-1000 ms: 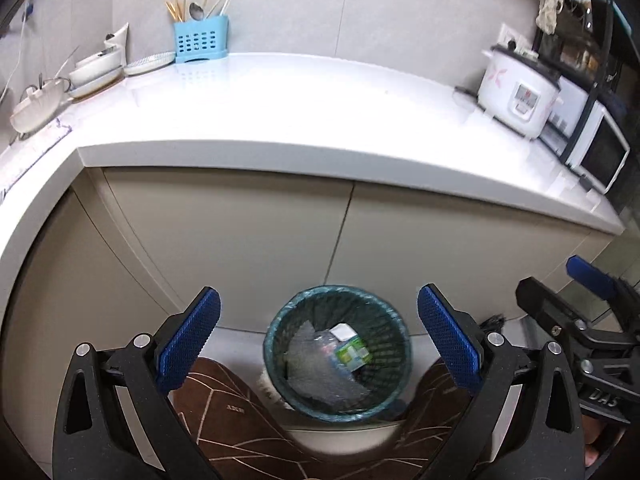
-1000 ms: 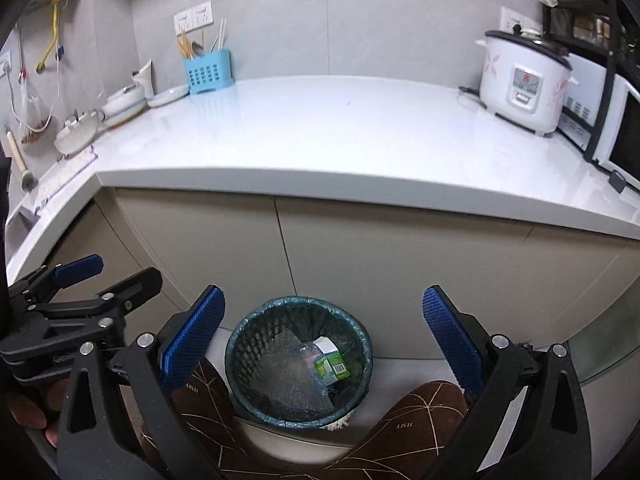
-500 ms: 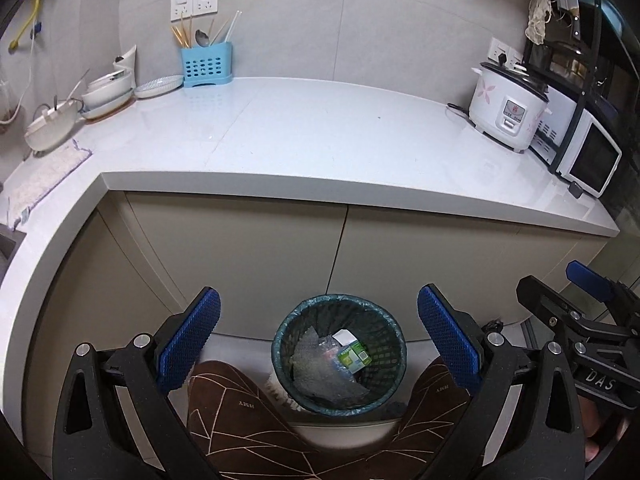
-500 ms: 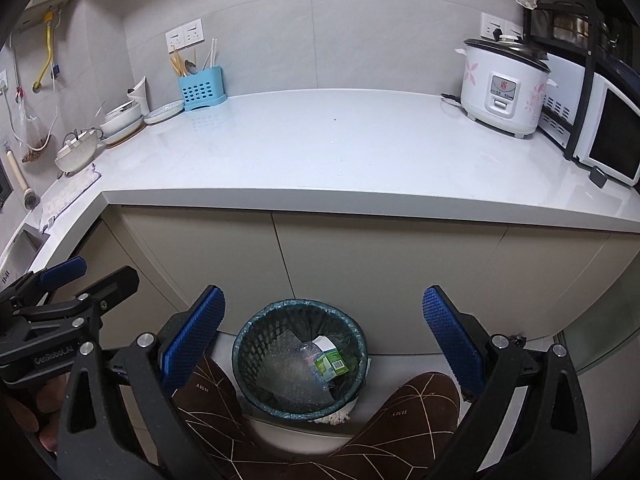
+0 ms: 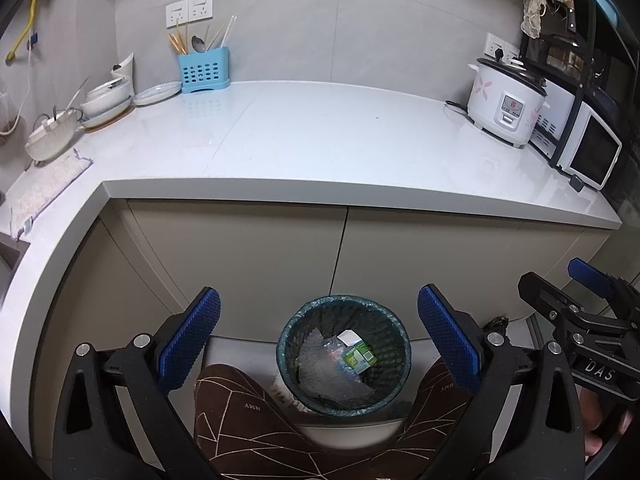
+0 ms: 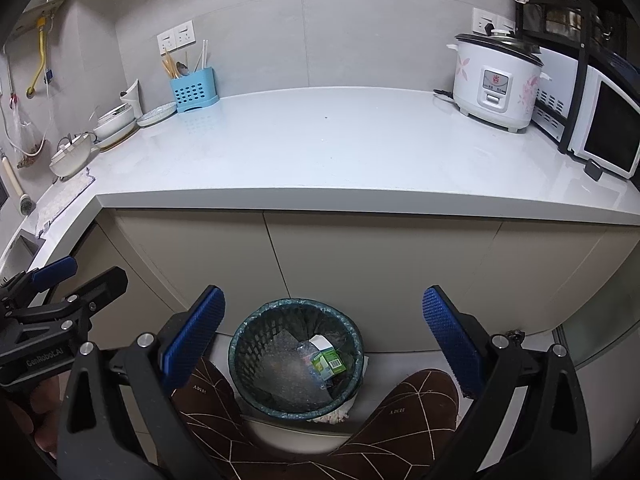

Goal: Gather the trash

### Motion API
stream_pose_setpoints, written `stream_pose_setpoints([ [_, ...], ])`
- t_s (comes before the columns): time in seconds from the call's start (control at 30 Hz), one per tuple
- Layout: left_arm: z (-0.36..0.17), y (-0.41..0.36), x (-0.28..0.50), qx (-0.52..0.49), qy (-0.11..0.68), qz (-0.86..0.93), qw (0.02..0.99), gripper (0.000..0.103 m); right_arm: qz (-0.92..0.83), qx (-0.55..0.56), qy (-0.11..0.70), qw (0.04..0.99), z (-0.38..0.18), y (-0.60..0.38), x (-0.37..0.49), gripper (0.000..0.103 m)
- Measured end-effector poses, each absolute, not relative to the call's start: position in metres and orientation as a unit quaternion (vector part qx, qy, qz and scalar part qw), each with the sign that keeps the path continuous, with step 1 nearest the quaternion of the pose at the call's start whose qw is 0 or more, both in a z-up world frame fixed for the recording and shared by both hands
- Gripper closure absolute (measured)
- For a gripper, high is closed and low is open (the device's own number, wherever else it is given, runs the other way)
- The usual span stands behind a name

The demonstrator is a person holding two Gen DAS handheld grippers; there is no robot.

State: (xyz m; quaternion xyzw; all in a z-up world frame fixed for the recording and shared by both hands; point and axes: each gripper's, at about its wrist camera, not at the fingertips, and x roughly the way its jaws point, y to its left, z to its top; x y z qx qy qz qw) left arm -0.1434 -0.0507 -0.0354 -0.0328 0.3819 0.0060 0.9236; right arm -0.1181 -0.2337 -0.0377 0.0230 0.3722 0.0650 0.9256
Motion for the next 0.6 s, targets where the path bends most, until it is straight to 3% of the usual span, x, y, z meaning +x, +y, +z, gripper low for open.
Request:
stream_pose_setpoints([
  [0.6,-0.0386,-0.0541,-0.1420,-0.028,0.383,0.002,0.923,0.006,0.056,0.021,0.376,0.925,-0.0384,-0.2333,-0.1177,0.008],
])
